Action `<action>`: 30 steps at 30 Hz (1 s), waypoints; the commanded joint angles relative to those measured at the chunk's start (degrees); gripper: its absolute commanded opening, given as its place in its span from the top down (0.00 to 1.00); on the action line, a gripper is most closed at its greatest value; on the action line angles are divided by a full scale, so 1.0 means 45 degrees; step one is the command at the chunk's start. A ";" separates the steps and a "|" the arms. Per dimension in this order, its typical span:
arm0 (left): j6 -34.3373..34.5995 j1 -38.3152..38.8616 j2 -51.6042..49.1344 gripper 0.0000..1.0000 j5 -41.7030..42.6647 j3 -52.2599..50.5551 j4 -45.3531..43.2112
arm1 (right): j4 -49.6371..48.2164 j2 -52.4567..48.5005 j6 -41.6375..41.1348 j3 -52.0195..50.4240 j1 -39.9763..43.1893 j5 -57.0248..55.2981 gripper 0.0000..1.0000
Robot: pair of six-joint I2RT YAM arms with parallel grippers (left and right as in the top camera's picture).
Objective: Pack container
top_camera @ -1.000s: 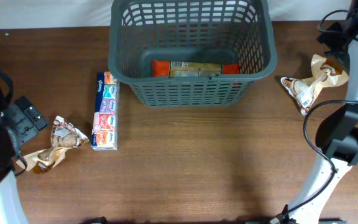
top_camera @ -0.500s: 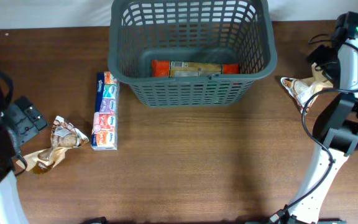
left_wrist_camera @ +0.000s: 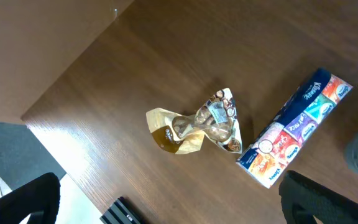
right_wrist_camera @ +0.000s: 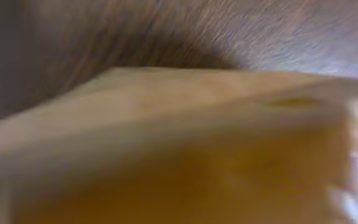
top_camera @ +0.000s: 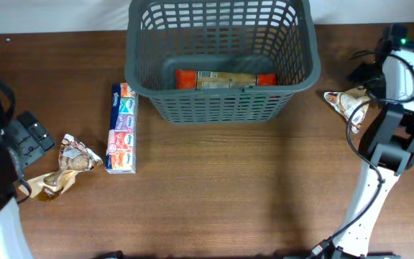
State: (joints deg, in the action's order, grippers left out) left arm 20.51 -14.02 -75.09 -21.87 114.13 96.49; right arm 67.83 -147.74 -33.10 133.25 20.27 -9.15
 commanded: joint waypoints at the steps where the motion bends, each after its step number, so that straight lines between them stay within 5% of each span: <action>1: -0.0189 -0.0087 0.0097 0.01 0.0005 0.0063 0.0010 | 0.0044 -0.0690 0.0408 0.0005 0.0097 0.0325 0.01; 8: -0.0189 -0.0087 0.0097 0.01 0.0005 0.0063 0.0010 | 0.0602 -0.1365 0.0641 0.0010 0.0097 0.0559 0.05; 15: -0.0189 -0.0087 0.0097 0.01 0.0005 0.0063 0.0010 | 0.0743 -0.1370 0.0636 0.0015 0.0097 0.0573 0.69; 20: -0.0189 -0.0087 0.0097 0.01 0.0005 0.0063 0.0010 | 0.0831 -0.1370 0.0631 0.0024 0.0087 0.0612 0.94; 30: -0.0189 -0.0087 0.0097 0.01 0.0005 0.0063 0.0010 | 0.2021 -0.0495 0.0636 0.2992 0.0087 0.0452 0.96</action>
State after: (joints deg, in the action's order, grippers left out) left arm 20.51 -14.02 -75.09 -21.87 114.13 96.47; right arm 75.66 -150.34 -30.15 139.98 20.49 -6.15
